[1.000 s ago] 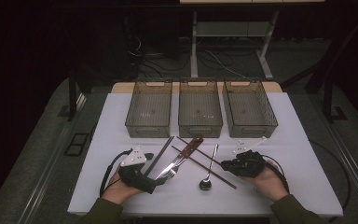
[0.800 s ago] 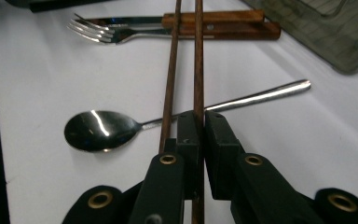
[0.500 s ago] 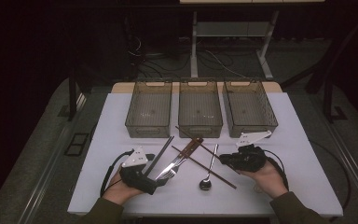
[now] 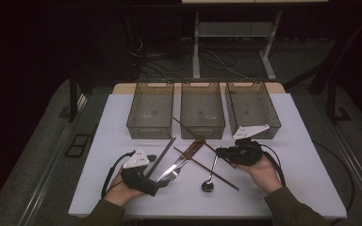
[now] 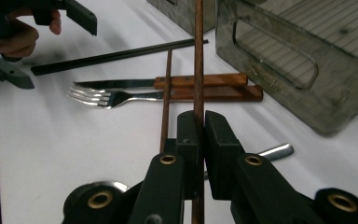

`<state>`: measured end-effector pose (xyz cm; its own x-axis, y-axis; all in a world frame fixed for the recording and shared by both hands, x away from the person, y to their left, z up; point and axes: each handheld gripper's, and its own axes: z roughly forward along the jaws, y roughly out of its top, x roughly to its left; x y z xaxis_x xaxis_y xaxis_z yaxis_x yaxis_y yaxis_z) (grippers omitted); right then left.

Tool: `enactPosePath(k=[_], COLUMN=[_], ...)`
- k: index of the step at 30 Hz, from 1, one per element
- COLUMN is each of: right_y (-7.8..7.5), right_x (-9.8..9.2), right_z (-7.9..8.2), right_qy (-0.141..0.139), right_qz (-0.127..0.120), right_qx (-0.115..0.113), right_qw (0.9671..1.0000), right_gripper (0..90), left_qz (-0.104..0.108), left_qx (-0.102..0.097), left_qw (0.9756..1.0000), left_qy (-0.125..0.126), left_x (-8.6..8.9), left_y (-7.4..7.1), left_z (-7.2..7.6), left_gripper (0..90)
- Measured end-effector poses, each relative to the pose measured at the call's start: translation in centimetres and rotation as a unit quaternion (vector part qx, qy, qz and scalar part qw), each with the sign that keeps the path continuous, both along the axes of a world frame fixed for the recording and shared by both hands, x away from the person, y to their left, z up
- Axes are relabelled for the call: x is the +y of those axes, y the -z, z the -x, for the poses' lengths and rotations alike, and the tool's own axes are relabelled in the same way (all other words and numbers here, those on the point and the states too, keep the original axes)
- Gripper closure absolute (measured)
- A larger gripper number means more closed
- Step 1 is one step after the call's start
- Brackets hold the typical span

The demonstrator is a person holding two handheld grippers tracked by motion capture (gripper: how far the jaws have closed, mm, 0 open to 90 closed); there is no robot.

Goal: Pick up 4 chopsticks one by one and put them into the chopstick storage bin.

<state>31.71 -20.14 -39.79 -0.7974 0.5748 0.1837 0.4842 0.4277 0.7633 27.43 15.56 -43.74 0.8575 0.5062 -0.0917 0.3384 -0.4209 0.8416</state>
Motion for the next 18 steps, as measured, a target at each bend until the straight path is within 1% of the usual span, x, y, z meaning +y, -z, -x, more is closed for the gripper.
enactPosePath(k=[5, 8, 12, 15, 18], right_y=[-0.6, -1.0, -1.6, -1.9, -2.2], right_x=[0.6, 0.9, 1.4, 1.7, 1.9], right_z=[-0.6, -1.0, -1.6, -2.0, -2.5], right_qy=[0.003, 0.006, 0.009, 0.015, 0.017], right_qz=[-0.002, -0.008, -0.013, -0.008, -0.011], right_qx=[-0.004, -0.008, -0.017, -0.018, -0.022], right_qw=[1.0, 0.9999, 0.9997, 0.9997, 0.9995], right_gripper=[84.1, 84.2, 84.2, 84.2, 84.2], left_qz=[-0.001, 0.0, 0.0, 0.002, 0.003], left_qx=[-0.003, -0.003, -0.003, -0.003, -0.003], left_qw=[1.0, 1.0, 1.0, 1.0, 1.0], left_qy=[0.0, -0.001, -0.001, -0.002, -0.002], left_x=[0.0, 0.0, 0.0, 0.0, 0.0], left_y=[0.0, -0.1, -0.1, -0.1, -0.1], left_z=[-0.1, -0.1, 0.0, 0.0, 0.0], left_gripper=[0.0, 0.0, 0.0, 0.0, 0.0])
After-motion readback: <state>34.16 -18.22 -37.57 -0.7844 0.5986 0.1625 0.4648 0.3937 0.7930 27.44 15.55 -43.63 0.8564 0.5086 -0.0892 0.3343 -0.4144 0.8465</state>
